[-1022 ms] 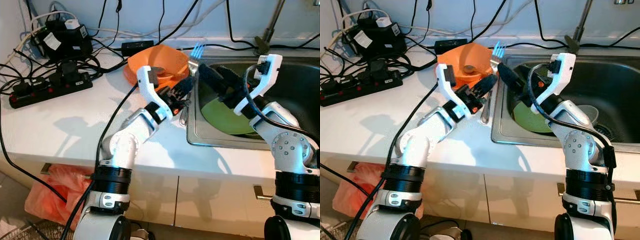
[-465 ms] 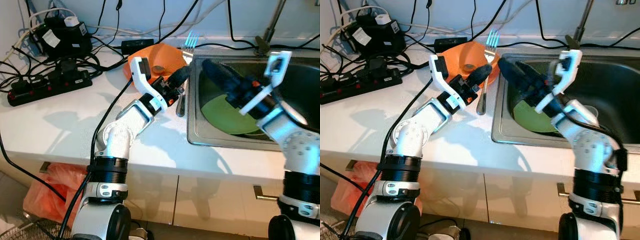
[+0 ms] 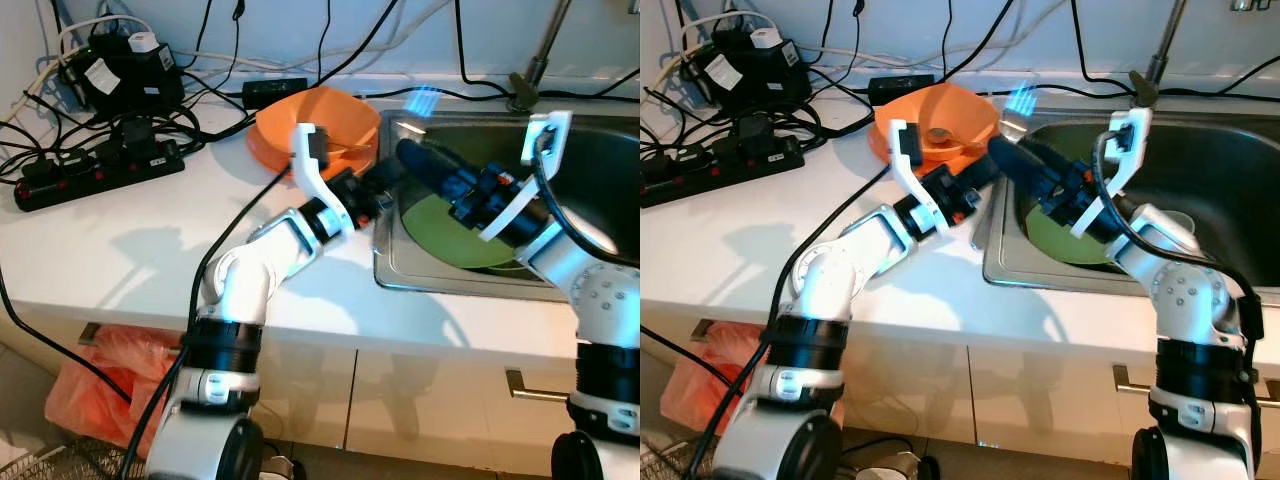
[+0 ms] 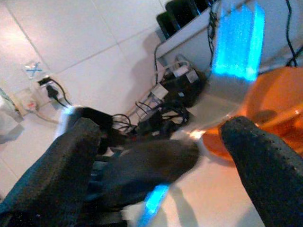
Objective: Kitchen organization
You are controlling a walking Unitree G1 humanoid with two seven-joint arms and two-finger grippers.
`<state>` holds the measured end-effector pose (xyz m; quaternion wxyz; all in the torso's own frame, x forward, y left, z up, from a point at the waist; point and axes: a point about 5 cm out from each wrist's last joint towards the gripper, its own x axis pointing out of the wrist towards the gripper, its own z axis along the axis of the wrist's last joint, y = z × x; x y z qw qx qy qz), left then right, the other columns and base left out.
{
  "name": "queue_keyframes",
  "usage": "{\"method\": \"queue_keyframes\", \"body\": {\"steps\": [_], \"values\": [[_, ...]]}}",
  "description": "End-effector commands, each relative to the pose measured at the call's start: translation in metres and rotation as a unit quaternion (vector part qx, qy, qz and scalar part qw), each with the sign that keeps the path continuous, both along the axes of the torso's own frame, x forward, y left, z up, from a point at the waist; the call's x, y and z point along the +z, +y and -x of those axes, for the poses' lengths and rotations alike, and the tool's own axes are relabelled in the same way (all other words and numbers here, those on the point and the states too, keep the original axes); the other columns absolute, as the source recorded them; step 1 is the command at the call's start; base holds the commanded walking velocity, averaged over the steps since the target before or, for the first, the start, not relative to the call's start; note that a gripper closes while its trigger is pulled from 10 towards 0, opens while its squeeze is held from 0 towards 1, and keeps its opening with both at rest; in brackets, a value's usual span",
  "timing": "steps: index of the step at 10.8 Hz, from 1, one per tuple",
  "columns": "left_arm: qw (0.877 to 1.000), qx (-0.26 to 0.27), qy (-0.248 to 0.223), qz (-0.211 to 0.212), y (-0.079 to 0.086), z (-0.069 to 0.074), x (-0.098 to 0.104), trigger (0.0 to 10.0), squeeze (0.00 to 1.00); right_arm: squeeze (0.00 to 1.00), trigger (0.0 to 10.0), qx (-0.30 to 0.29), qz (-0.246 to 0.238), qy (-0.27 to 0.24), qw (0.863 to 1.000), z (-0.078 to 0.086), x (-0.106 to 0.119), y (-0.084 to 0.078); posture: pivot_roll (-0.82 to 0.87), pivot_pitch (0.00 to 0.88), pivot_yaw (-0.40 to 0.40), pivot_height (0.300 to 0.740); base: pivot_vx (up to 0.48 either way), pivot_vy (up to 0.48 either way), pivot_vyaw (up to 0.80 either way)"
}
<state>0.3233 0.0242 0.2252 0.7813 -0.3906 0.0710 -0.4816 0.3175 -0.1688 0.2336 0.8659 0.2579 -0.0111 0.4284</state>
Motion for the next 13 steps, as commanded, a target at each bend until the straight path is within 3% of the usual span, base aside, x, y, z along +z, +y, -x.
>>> {"method": "queue_keyframes", "body": {"steps": [1,7,8,13], "values": [[0.999,-0.041,-0.011,0.016,-0.01,0.011,0.004,0.0,0.0,0.0,10.0,0.011,0.005,-0.012,1.0,-0.004,0.006,0.003,0.12,0.04,0.061,0.74,0.0,0.0,0.0],[0.997,-0.08,-0.008,0.007,0.003,0.023,-0.008,0.0,0.0,0.0,10.0,0.016,0.023,-0.027,0.999,-0.022,0.018,-0.005,0.12,0.037,0.037,0.74,0.0,0.0,0.0],[0.997,-0.072,-0.006,0.007,0.007,0.021,-0.008,0.0,0.0,0.0,0.0,0.017,0.011,-0.03,0.999,-0.022,0.021,-0.009,0.12,0.036,0.033,0.74,0.0,0.0,0.0],[0.997,-0.072,-0.009,0.01,0.009,0.021,-0.008,0.0,0.0,0.0,0.0,0.02,0.02,-0.035,0.999,-0.023,0.022,-0.013,0.12,0.032,0.025,0.74,0.0,0.0,0.0]]}}
